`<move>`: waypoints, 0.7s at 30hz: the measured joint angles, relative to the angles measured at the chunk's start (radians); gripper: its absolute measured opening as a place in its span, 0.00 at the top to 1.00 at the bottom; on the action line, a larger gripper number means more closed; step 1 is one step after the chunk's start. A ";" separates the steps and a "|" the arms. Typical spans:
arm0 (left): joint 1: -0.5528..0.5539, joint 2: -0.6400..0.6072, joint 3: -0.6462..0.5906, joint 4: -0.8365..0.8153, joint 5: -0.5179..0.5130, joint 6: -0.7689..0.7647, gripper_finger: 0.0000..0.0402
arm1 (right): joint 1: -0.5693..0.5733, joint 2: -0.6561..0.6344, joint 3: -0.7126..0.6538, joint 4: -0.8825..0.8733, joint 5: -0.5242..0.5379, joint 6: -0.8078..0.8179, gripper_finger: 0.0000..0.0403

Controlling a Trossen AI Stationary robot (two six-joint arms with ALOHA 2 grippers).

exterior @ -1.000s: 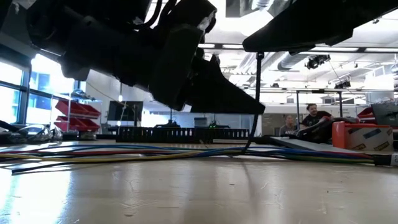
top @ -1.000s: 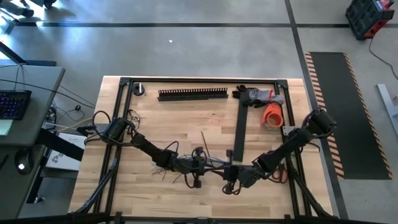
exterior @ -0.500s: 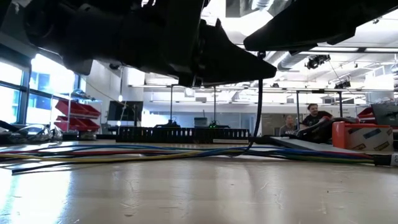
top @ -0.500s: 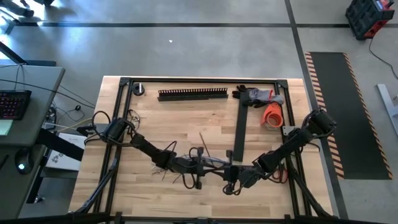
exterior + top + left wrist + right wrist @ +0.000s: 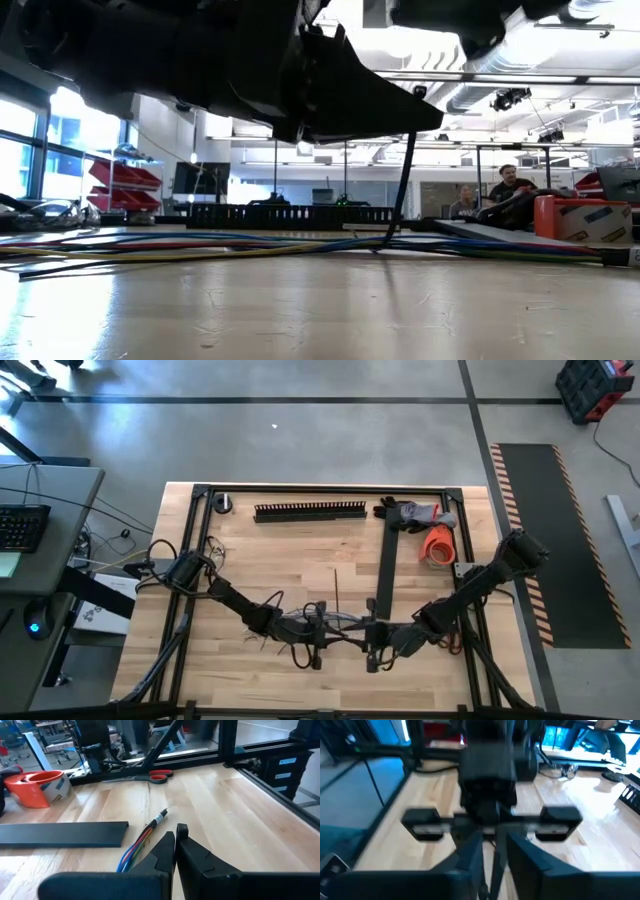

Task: Ziptie cables
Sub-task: Wrap the cable wires using the black zip tie

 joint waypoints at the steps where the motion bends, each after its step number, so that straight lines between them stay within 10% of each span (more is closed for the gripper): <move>1: 0.000 0.000 -0.002 0.001 0.000 0.000 1.00 | 0.000 -0.009 0.000 -0.002 -0.009 0.000 0.75; 7: 0.001 0.000 -0.008 0.005 -0.010 -0.016 1.00 | 0.000 0.022 -0.001 -0.023 -0.078 -0.008 0.70; 13: -0.004 0.000 -0.013 -0.006 -0.007 -0.084 1.00 | -0.028 0.033 -0.004 -0.098 0.114 0.087 0.79; 21: 0.014 0.000 -0.140 0.103 0.013 -0.219 1.00 | -0.143 0.028 -0.004 -0.168 -0.037 0.111 0.70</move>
